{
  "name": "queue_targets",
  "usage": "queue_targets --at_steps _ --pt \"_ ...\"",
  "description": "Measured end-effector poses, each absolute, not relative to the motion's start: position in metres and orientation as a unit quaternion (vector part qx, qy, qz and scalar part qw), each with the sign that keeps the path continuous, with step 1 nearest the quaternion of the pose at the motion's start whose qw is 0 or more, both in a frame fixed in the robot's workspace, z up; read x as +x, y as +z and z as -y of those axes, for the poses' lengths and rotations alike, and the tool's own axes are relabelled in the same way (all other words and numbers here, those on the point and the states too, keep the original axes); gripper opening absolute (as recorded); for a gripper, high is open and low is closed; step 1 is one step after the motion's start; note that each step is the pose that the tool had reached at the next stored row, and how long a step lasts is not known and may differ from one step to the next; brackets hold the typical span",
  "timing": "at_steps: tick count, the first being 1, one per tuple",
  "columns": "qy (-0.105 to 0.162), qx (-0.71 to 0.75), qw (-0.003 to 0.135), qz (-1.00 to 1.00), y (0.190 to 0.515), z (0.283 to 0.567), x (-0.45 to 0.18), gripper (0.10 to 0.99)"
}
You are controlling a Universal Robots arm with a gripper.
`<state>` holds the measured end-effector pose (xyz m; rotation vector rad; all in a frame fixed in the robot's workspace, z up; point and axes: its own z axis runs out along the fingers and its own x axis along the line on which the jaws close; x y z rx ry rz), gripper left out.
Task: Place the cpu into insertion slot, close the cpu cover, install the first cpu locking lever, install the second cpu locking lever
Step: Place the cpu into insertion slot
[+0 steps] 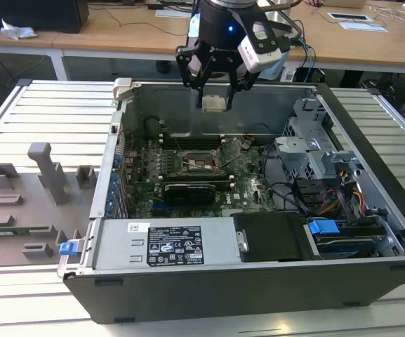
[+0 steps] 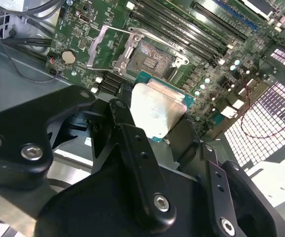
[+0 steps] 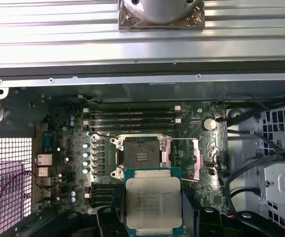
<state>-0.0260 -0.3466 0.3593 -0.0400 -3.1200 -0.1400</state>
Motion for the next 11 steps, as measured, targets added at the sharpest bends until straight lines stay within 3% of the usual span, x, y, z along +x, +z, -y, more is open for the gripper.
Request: queue_targets --at_steps 11 --pt "-0.045 -0.013 0.009 0.999 0.3529 0.3466 -0.0260 0.545"
